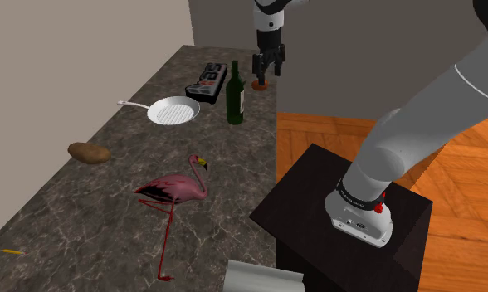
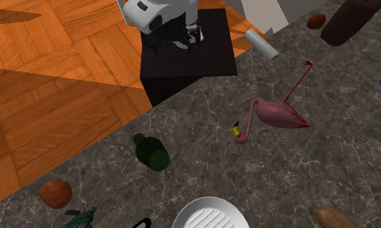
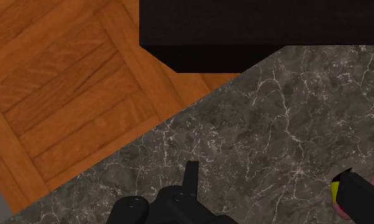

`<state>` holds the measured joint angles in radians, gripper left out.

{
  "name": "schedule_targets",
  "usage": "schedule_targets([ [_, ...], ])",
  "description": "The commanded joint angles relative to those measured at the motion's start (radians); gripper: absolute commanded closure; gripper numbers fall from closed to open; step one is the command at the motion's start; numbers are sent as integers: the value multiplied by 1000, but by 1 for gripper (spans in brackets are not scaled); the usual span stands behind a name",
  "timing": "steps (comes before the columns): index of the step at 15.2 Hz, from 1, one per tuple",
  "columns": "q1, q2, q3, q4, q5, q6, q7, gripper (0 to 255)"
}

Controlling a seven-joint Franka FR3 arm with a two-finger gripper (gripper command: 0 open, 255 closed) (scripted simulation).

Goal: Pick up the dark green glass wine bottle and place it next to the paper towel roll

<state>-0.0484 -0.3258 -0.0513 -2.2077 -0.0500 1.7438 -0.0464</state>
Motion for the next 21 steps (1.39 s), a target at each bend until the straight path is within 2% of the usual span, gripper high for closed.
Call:
schedule_targets([
  [1, -7, 66, -17, 51, 3, 33, -26, 0],
  [11, -37, 407, -68, 397, 74, 102, -141, 0],
  [19, -88, 714, -76, 801, 157, 57, -216, 0],
  [21, -89, 723, -75, 801, 159, 67, -218, 0],
])
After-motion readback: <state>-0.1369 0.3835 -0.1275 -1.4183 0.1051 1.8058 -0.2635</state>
